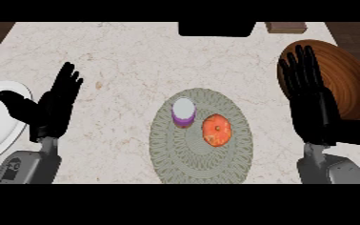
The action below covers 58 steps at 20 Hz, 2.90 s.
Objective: Pick the can from the placemat and place it in the bowl
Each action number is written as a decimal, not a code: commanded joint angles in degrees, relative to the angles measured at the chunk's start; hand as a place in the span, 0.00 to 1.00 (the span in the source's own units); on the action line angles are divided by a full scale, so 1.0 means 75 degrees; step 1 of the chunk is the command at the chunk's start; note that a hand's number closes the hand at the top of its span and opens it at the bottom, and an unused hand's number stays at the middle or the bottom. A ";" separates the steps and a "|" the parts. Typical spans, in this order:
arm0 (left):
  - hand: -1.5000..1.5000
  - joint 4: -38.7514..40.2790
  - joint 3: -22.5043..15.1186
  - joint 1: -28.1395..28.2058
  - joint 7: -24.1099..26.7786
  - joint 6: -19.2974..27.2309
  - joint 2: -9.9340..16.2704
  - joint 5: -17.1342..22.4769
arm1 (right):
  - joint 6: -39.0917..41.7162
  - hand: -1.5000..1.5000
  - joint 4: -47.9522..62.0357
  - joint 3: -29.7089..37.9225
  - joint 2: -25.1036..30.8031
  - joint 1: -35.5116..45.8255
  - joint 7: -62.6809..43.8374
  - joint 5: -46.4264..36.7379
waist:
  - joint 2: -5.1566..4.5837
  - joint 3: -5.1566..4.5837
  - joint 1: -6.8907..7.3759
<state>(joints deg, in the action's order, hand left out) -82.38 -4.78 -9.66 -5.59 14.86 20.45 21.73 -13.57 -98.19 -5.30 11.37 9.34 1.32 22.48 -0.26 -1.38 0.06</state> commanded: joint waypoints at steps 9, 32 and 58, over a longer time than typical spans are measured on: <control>0.50 -0.0453 -0.0749 -0.1019 0.0173 0.0382 0.0754 -0.1859 | 0.2261 0.00 0.3599 -0.0062 0.0499 0.2157 0.1207 -0.0270 | -0.0190 0.0226 0.0556; 0.50 -0.0996 -0.0716 -0.0483 -0.0420 0.0569 0.0634 -0.2451 | 0.6309 0.00 0.4843 -0.2407 0.1763 0.5737 0.1568 -0.3785 | 0.0040 0.0181 0.0149; 0.50 -0.1862 -0.0038 -0.0009 -0.0897 -0.0137 0.0232 -0.3063 | 0.6502 0.00 0.5935 -0.3041 -0.0667 0.5501 0.0587 -0.6919 | 0.0029 0.0186 0.0115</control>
<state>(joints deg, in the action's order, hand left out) -91.17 -5.91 -12.07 -9.43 15.25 21.19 -1.05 36.83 -58.03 -29.35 9.60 49.25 4.78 -26.44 -0.06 0.00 0.57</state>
